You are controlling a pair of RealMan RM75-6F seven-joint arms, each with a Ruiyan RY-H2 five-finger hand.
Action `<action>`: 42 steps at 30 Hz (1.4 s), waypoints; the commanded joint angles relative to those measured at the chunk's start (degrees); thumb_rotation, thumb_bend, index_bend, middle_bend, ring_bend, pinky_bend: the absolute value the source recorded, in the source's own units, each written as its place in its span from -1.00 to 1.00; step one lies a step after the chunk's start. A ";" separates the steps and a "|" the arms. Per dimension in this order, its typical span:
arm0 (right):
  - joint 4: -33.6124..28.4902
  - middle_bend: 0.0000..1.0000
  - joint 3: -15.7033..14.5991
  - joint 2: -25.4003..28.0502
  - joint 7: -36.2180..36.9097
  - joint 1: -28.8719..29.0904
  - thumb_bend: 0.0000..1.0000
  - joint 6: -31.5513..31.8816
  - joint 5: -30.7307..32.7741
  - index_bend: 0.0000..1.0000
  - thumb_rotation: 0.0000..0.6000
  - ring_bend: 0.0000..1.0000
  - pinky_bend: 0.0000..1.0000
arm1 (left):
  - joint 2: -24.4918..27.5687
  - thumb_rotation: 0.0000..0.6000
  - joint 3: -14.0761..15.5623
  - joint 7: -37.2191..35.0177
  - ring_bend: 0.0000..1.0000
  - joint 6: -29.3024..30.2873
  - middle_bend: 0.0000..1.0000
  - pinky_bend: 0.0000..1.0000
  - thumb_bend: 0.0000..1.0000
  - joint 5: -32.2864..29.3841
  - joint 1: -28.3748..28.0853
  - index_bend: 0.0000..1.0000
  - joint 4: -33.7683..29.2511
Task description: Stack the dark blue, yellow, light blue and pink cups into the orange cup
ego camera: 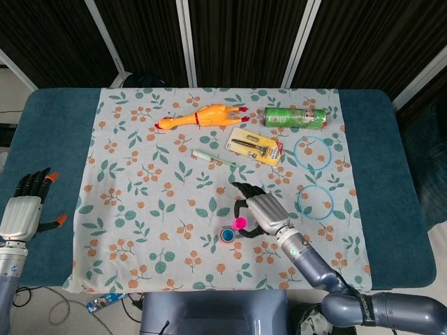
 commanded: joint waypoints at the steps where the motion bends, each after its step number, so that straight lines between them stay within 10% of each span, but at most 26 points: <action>1: 0.21 -0.91 -0.41 -1.69 -1.06 0.69 -0.36 0.97 -0.52 0.12 1.00 -0.86 -0.72 | -0.03 1.00 -0.22 -0.06 -1.00 0.04 -1.00 -1.00 -0.66 -0.05 0.09 -0.79 0.04; 33: 1.21 -0.91 -4.06 -4.67 -1.00 1.41 -0.36 2.65 -0.20 0.11 1.00 -0.86 -0.72 | -0.08 1.00 -1.31 0.49 -1.00 -0.33 -1.00 -1.00 -0.67 0.80 0.85 -0.79 0.09; 42: 1.74 -0.99 -6.22 -4.15 -3.63 2.46 -0.36 0.80 0.99 -0.99 1.00 -1.00 -0.73 | -0.18 1.00 -1.53 0.81 -1.00 -0.43 -1.00 -1.00 -0.67 0.99 0.97 -0.79 0.16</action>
